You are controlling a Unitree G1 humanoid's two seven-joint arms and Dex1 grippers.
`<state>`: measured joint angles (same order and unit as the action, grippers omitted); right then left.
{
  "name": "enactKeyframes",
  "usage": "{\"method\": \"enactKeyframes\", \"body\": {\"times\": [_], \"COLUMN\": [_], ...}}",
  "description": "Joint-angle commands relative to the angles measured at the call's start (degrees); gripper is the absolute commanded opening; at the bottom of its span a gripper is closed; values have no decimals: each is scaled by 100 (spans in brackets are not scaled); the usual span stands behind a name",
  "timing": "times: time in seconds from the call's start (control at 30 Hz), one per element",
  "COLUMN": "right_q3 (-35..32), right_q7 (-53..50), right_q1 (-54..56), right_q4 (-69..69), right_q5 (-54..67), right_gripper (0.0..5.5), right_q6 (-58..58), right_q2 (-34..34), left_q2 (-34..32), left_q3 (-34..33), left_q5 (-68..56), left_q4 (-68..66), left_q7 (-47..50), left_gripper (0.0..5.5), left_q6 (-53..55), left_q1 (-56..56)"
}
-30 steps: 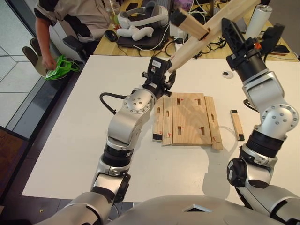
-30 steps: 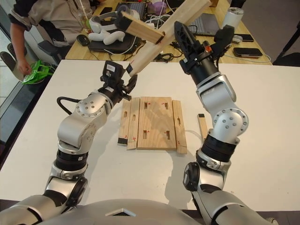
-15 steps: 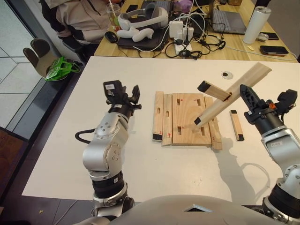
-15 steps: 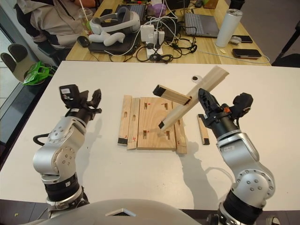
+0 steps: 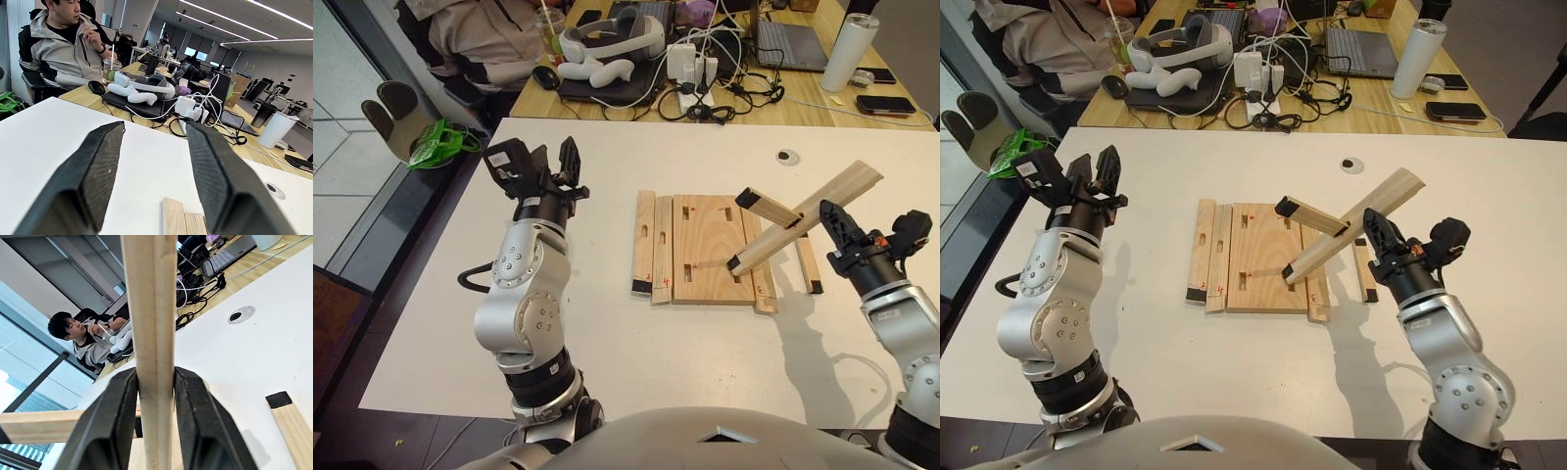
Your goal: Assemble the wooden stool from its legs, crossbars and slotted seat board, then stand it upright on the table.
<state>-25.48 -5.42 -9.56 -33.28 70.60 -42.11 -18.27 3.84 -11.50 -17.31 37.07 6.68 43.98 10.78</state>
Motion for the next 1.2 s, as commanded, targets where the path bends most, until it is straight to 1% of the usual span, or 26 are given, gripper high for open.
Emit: {"method": "enactKeyframes", "body": {"times": [0.03, 0.17, 0.37, 0.5, 0.67, 0.77, 0.9, 1.03, 1.2], "right_q3": [-323, -245, -56, -44, -4, 117, 577, 962, 1317], "right_q7": [17, 6, -284, -341, -341, -399, -498, -607, -433], "right_q1": [34, -15, 91, -203, -562, -557, -455, -324, -385], "right_q4": [296, 239, 3, -74, -131, -119, -215, -416, -586], "right_q5": [167, 333, 744, 860, 708, 449, -446, -1205, -2061], "right_gripper": [101, 101, 101, 100, 100, 100, 100, 100, 100], "right_q6": [-150, -222, -132, -137, -222, -231, -175, -88, 225], "right_q2": [-553, -724, -686, -759, -938, -1063, -1166, -1159, -1096], "left_q2": [260, 204, 150, 135, 115, 98, 64, 39, 21], "left_q3": [198, 240, 293, 328, 353, 365, 356, 358, 489], "left_q5": [99, 54, 22, 8, -12, -29, -39, -3, 95], "left_q4": [10, -44, -53, -4, 20, 10, -13, -25, -21], "left_q7": [191, 300, 392, 441, 485, 510, 524, 560, 601], "left_gripper": [231, 231, 231, 231, 231, 231, 231, 231, 231], "left_q6": [-282, -454, -573, -568, -530, -517, -495, -528, -584], "left_q1": [-245, -267, -308, -333, -342, -330, -288, -252, -221]}}
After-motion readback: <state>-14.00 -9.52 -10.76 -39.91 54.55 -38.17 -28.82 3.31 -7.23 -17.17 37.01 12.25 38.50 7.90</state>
